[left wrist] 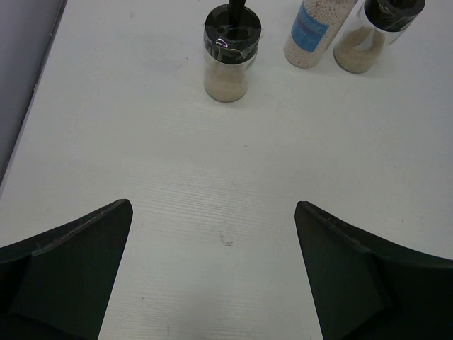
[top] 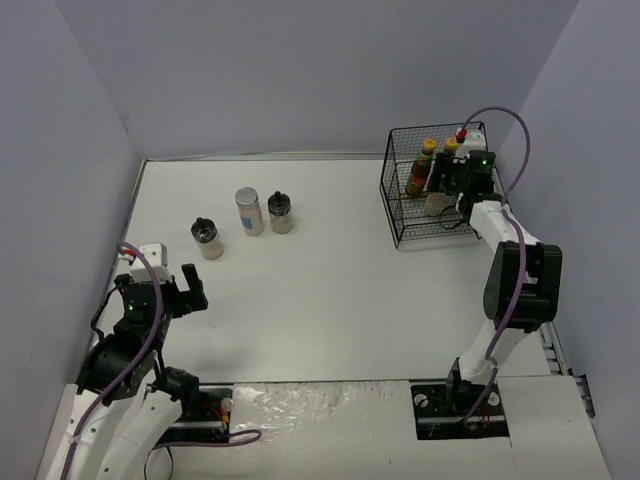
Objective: Organize the condiment bottles
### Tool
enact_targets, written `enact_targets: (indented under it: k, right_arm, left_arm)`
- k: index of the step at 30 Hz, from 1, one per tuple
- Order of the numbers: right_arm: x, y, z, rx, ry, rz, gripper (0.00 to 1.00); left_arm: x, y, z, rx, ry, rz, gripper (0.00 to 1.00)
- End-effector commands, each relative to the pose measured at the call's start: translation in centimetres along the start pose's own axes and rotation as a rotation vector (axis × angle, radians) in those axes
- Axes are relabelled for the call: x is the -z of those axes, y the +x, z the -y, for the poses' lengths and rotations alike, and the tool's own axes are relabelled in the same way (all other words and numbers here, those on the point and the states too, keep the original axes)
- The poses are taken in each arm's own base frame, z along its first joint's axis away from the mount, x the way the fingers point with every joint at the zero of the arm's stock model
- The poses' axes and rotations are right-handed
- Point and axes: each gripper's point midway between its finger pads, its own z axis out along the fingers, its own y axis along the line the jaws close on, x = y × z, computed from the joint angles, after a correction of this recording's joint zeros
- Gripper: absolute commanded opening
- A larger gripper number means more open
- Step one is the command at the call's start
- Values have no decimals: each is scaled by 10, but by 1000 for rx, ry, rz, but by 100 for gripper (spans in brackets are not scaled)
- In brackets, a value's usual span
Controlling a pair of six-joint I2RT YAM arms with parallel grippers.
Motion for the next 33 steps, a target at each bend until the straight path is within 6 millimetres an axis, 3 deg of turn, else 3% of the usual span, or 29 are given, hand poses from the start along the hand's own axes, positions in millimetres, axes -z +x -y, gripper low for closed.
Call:
enact_targets:
  k: [1,6,9,16,18,28,33]
  right_arm:
    - [1,-37,21,-1,94,133,5]
    - [2,-34,23,-11,107,140,10]
    - [0,-27,19,-13,87,113,35]
    - [13,-28,11,-28,49,103,67]
    - [17,-29,8,-44,41,96,71]
    - [67,-61,-9,-92,15,88,91]
    - [102,-78,-35,-97,-35,105,100]
  left_arm:
    - [2,-21,2,35,3,65,97]
    - [2,-21,2,35,3,66,97]
    - [2,-22,3,35,4,67,97]
    - [1,-21,3,34,4,61,97]
    - [1,-21,4,32,6,59,97]
    - [1,-21,5,31,15,53,97]
    - [-1,-20,7,28,21,47,97]
